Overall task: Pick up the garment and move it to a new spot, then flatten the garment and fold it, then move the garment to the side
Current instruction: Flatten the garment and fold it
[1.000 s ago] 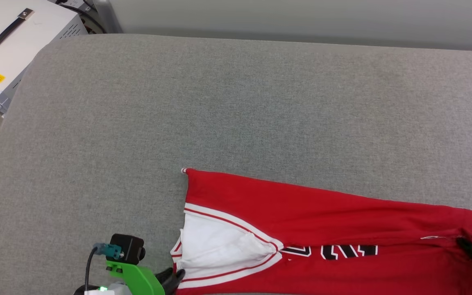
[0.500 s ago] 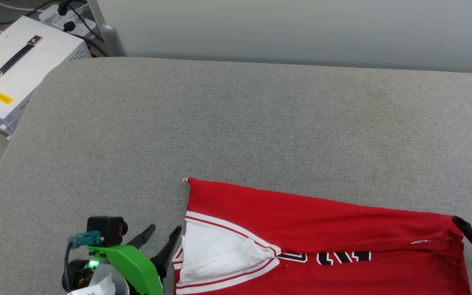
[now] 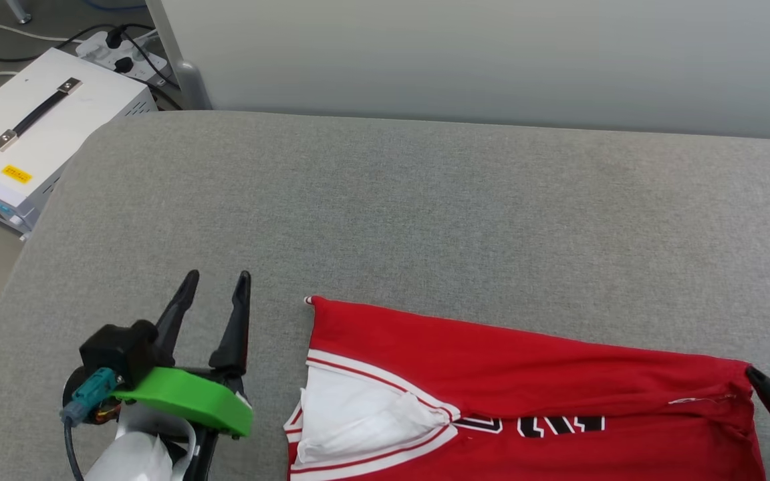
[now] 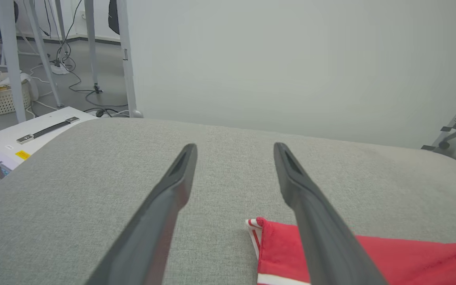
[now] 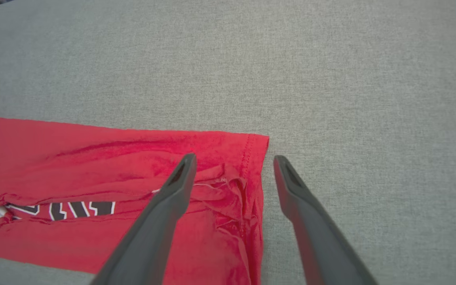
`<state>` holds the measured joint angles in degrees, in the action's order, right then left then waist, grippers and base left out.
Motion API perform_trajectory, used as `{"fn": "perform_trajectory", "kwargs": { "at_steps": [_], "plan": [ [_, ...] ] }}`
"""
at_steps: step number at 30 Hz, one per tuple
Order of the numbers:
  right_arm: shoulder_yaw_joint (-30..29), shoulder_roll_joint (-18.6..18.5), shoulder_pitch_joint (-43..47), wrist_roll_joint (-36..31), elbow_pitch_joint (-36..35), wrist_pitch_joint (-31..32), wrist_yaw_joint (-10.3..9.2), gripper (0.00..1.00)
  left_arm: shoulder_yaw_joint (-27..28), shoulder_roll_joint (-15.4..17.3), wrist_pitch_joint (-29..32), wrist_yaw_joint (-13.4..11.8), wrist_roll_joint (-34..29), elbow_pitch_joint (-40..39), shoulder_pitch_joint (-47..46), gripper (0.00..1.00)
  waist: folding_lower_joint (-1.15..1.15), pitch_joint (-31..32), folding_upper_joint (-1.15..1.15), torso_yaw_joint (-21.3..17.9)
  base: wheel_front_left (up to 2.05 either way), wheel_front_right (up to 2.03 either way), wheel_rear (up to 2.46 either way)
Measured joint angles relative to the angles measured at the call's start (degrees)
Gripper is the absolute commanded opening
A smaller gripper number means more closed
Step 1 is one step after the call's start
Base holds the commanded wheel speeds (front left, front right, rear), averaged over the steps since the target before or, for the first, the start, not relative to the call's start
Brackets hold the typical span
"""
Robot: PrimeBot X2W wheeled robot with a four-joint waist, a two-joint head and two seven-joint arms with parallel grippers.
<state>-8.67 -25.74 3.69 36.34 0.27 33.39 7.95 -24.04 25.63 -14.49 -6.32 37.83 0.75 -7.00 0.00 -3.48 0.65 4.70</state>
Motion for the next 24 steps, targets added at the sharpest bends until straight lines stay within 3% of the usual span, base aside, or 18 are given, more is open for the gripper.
{"fn": "perform_trajectory", "kwargs": {
  "at_steps": [6,10,17,20,24],
  "plan": [
    [-6.45,8.59,0.3,-7.35,0.36,3.75,0.0,1.0,7.71,-4.77,-0.18,2.11,-3.35,-2.15,-0.01,1.0,0.0,-1.34,0.0,0.4,0.0,0.0,0.0],
    [-8.76,11.93,0.23,-10.46,1.98,4.53,0.0,1.0,10.31,-6.45,-0.18,4.35,-5.79,-2.08,0.03,1.0,0.0,-2.74,0.0,0.56,0.0,0.0,0.0],
    [-9.99,14.07,-1.02,-12.05,6.53,4.67,0.0,1.0,13.71,-9.25,-0.18,8.0,-8.83,-0.3,0.05,1.0,0.0,-5.72,0.0,0.82,0.0,0.0,0.0],
    [-6.71,13.72,-1.5,-10.61,8.9,4.58,-0.52,1.0,15.05,-10.5,-0.18,10.13,-11.25,2.35,0.02,1.0,0.0,-6.83,0.0,0.97,0.0,0.0,0.0],
    [-5.3,13.32,-1.82,-9.71,10.18,4.1,-0.53,1.0,15.23,-11.71,-0.18,11.14,-11.68,3.09,-0.01,1.0,0.0,-6.88,0.0,0.96,0.0,0.0,0.0]
  ]
}}
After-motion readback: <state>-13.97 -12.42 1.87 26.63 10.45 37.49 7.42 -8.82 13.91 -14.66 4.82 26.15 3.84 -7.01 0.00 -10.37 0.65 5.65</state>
